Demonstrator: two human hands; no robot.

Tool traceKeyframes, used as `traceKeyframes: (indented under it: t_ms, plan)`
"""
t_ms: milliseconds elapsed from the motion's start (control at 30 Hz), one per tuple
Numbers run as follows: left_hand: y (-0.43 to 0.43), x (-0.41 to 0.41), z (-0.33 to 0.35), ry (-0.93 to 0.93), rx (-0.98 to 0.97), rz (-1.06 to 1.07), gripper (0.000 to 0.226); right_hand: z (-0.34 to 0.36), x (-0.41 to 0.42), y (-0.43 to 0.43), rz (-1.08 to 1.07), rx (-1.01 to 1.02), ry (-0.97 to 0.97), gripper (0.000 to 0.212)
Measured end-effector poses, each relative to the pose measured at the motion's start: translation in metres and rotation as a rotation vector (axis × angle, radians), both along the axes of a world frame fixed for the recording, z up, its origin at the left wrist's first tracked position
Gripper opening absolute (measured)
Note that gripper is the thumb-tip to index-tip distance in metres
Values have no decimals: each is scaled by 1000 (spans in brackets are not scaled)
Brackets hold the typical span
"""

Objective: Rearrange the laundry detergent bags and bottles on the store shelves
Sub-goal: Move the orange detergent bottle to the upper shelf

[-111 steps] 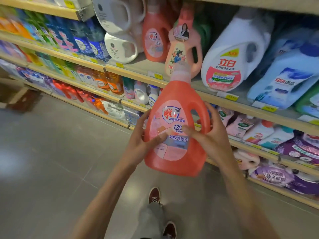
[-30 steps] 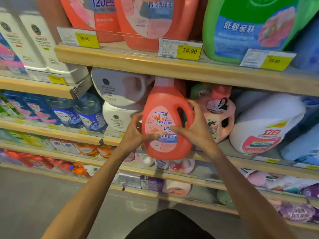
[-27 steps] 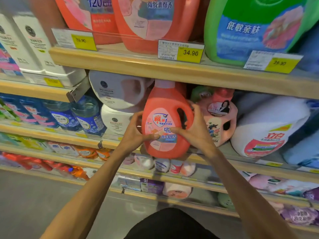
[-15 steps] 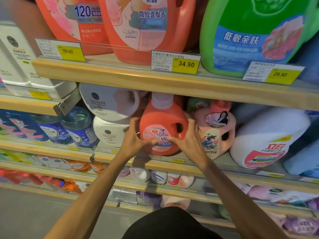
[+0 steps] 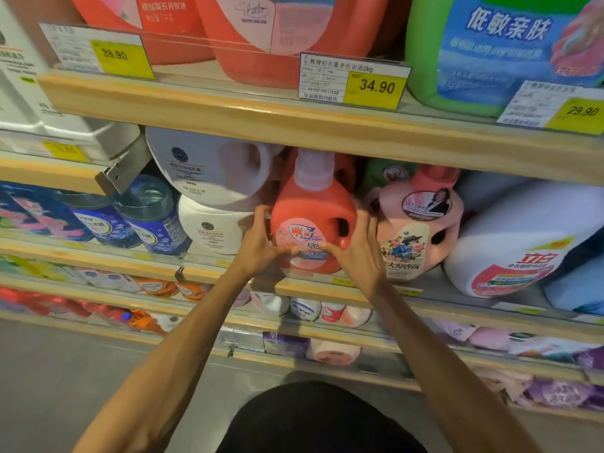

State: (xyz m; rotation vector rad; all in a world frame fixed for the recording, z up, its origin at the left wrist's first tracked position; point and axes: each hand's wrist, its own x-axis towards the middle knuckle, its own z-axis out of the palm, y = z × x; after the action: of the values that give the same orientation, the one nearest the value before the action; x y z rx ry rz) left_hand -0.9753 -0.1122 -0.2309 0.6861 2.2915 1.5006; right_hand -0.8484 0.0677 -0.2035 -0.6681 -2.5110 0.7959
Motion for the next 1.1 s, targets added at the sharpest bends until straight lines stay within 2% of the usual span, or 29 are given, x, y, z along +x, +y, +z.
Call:
traceKeyframes:
  t_ms: [233,433,633,767,933,1100]
  plan:
    - [-2,6,5,13,-42,-28,100,-3,1,-9,-37,-23,-20,96]
    - [-9,22,16,73,-60,-87,111,9,7,-20,-42,-10,-100,98]
    - [-27,33,23,117,-117,-106,102,20,26,-21,21,-55,-168,94]
    - [-41,45,39,160,-209,-164,91,32,48,-20,64,-38,-325,98]
    - [-56,61,57,172,-393,-260,71,37,78,-23,39,66,-704,78]
    - [-74,88,78,331,-586,-341,62,51,118,-52,0,123,-736,73]
